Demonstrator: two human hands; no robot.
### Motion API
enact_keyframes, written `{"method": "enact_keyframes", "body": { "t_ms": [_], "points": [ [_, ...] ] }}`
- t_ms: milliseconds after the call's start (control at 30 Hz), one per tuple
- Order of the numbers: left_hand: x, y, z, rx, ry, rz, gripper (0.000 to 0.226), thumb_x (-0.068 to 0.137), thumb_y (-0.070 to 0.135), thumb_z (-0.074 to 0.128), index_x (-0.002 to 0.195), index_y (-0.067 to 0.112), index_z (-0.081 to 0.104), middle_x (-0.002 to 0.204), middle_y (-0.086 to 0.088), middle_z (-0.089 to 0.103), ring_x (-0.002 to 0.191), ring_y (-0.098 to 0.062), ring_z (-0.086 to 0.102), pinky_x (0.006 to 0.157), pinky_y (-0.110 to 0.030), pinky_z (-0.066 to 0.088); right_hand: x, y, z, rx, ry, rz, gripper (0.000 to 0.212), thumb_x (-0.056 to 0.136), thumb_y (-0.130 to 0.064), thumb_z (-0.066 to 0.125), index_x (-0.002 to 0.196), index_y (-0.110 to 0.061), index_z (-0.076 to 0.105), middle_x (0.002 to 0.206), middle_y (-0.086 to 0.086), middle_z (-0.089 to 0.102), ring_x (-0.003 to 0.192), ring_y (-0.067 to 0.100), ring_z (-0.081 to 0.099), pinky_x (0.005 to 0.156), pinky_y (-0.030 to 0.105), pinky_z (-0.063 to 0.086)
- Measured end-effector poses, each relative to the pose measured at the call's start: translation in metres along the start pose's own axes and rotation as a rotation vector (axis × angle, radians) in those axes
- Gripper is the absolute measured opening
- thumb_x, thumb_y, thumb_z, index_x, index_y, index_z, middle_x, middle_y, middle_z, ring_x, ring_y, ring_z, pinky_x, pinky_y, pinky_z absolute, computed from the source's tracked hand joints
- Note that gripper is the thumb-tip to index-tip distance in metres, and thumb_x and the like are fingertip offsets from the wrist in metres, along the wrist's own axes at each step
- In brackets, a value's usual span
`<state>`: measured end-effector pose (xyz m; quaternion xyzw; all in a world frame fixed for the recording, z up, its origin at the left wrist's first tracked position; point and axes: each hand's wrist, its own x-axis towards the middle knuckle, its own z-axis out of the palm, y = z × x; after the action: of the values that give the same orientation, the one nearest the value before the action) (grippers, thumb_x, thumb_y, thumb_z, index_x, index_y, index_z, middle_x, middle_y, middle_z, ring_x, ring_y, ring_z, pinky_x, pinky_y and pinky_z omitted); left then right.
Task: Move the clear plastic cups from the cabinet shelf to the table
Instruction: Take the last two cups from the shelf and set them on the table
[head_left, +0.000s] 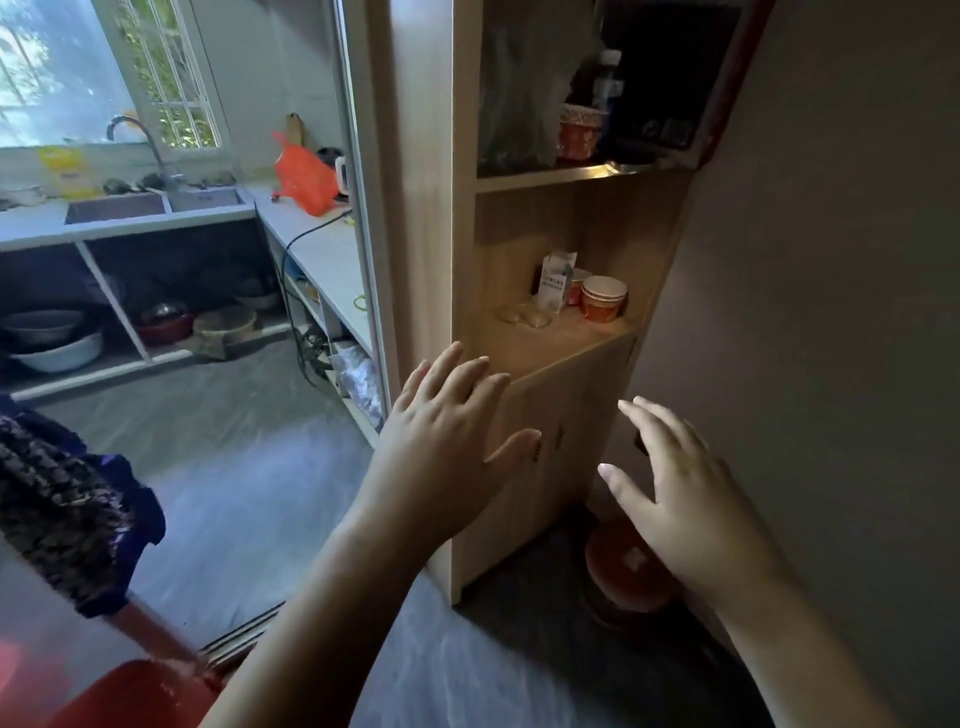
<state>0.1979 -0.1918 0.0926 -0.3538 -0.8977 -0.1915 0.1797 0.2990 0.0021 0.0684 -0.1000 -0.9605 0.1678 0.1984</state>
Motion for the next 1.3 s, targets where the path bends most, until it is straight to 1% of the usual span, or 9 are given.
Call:
{"method": "enact_keyframes", "body": {
  "t_ms": [333,467,567,700,800,1000,1067,1200,1300],
  "points": [
    [0.122,-0.014,0.081,-0.037,-0.076,0.027,0.06,0.088,0.057,0.04,0.135,0.02,0.042,0.145,-0.002,0.041,0.141,-0.021,0.02,0.114,-0.045,0.021,0.099,0.065,0.027,0.071,-0.046,0.081,0.057,0.091,-0.043,0.046,0.143,-0.035,0.023,0.152,-0.015,0.021,0.139,0.002,0.014,0.108,0.023,0.014],
    [0.168,-0.011,0.12,-0.028,-0.082,-0.003,0.061,0.089,0.056,0.04,0.137,0.02,0.039,0.146,-0.002,0.04,0.14,-0.021,0.02,0.115,-0.041,0.016,0.149,0.107,0.032,0.092,-0.067,0.085,0.059,0.091,-0.045,0.046,0.144,-0.032,0.023,0.153,-0.01,0.023,0.14,0.008,0.018,0.114,0.034,0.022],
    [0.196,-0.007,0.147,0.004,-0.085,-0.036,0.059,0.089,0.052,0.044,0.136,0.018,0.04,0.143,-0.005,0.042,0.137,-0.024,0.027,0.112,-0.04,0.021,0.185,0.139,0.043,0.108,-0.103,0.047,0.059,0.09,-0.045,0.049,0.142,-0.03,0.027,0.153,-0.007,0.026,0.139,0.01,0.021,0.113,0.034,0.023],
    [0.235,-0.005,0.172,-0.044,-0.012,-0.107,0.05,0.083,0.033,0.062,0.127,0.012,0.05,0.129,-0.011,0.055,0.119,-0.029,0.051,0.096,-0.041,0.042,0.233,0.176,0.054,0.082,-0.14,-0.063,0.06,0.088,-0.04,0.056,0.141,-0.023,0.033,0.15,-0.002,0.033,0.137,0.014,0.028,0.111,0.036,0.028],
    [0.256,-0.004,0.195,-0.068,0.033,-0.122,0.049,0.083,0.025,0.066,0.125,0.007,0.051,0.125,-0.013,0.058,0.117,-0.03,0.053,0.096,-0.038,0.041,0.269,0.203,0.061,0.091,-0.194,-0.133,0.061,0.088,-0.037,0.057,0.142,-0.022,0.033,0.15,-0.002,0.033,0.138,0.014,0.027,0.111,0.04,0.031],
    [0.279,-0.024,0.236,0.024,0.021,-0.178,0.05,0.078,0.02,0.072,0.122,0.001,0.056,0.121,-0.019,0.061,0.113,-0.034,0.056,0.093,-0.042,0.045,0.318,0.223,0.097,0.123,-0.307,-0.205,0.062,0.089,-0.036,0.058,0.143,-0.02,0.032,0.15,-0.001,0.033,0.139,0.014,0.024,0.113,0.037,0.026],
    [0.292,-0.036,0.251,0.02,0.014,-0.219,0.053,0.081,0.024,0.068,0.128,0.006,0.051,0.129,-0.014,0.056,0.122,-0.029,0.05,0.098,-0.039,0.041,0.342,0.223,0.112,0.105,-0.34,-0.235,0.063,0.089,-0.037,0.057,0.143,-0.021,0.03,0.151,-0.001,0.032,0.139,0.013,0.023,0.112,0.034,0.024],
    [0.318,-0.068,0.288,-0.053,-0.047,-0.317,0.063,0.089,0.034,0.052,0.144,0.018,0.024,0.149,-0.002,0.033,0.138,-0.018,0.022,0.109,-0.037,0.024,0.394,0.221,0.149,0.069,-0.401,-0.264,0.064,0.089,-0.037,0.057,0.143,-0.018,0.029,0.15,0.002,0.032,0.138,0.016,0.025,0.112,0.034,0.023],
    [0.338,-0.091,0.314,-0.045,-0.067,-0.301,0.065,0.09,0.033,0.053,0.144,0.017,0.021,0.15,-0.002,0.031,0.139,-0.017,0.019,0.11,-0.036,0.02,0.424,0.22,0.179,0.073,-0.4,-0.258,0.065,0.087,-0.034,0.061,0.142,-0.016,0.031,0.148,0.006,0.035,0.137,0.02,0.029,0.112,0.037,0.027]
  ]
}}
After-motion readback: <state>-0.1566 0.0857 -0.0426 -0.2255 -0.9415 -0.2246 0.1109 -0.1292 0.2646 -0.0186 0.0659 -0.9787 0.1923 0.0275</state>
